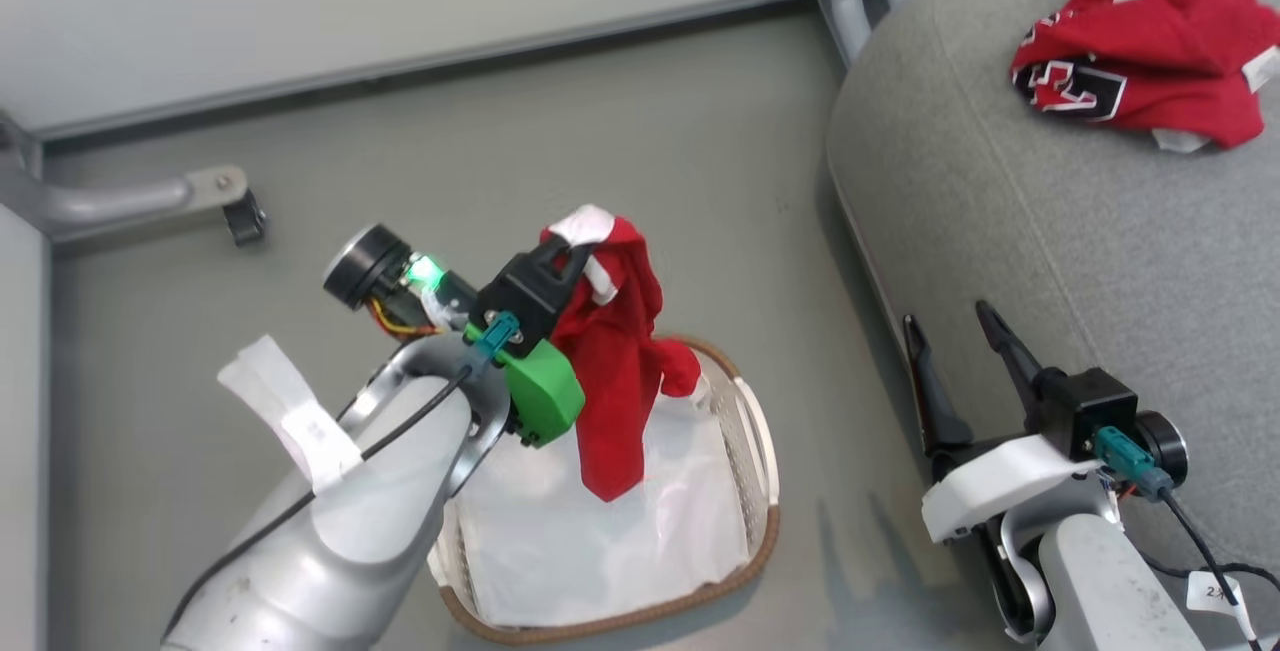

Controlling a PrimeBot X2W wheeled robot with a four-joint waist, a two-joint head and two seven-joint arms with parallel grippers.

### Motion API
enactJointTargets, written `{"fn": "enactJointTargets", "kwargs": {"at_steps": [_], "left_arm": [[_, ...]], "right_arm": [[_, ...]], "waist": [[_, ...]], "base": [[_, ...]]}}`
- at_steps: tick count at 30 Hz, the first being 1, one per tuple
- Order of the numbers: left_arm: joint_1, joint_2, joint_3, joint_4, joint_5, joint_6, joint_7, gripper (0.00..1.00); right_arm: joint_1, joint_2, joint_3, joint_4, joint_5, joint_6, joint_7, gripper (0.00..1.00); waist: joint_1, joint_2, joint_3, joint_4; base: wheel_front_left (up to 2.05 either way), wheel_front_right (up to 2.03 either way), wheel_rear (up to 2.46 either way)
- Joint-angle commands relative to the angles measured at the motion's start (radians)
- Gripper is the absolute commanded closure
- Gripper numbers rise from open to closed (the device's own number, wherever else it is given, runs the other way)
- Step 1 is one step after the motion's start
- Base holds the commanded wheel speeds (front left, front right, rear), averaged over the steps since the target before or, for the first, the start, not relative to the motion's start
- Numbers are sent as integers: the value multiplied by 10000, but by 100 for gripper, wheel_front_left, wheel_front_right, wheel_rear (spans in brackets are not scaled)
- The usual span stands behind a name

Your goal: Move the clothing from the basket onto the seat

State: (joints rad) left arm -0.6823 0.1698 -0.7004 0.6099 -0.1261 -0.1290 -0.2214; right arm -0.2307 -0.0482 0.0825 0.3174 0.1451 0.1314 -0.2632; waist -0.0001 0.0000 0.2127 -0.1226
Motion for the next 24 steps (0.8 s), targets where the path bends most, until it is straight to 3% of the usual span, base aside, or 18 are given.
{"fn": "enactJointTargets", "kwargs": {"at_steps": [1,11,24], "left_arm": [[-304,173,-156,-302,-222,-18,128,100],[-1954,1443,-644,-2261,-1479,-4,1310,100],[-2442,1440,-581,-3082,-1931,18,1650,100]], "right_arm": [[229,-40,32,25,-78,-14,-21,0],[-203,-40,717,71,-21,-14,-21,0],[-1608,-42,2913,127,498,-14,-23,0]], "waist": [[1,0,-1260,424],[1,0,-1761,349],[1,0,-2041,445]], "base": [[0,0,0],[0,0,0],[0,0,0]]}}
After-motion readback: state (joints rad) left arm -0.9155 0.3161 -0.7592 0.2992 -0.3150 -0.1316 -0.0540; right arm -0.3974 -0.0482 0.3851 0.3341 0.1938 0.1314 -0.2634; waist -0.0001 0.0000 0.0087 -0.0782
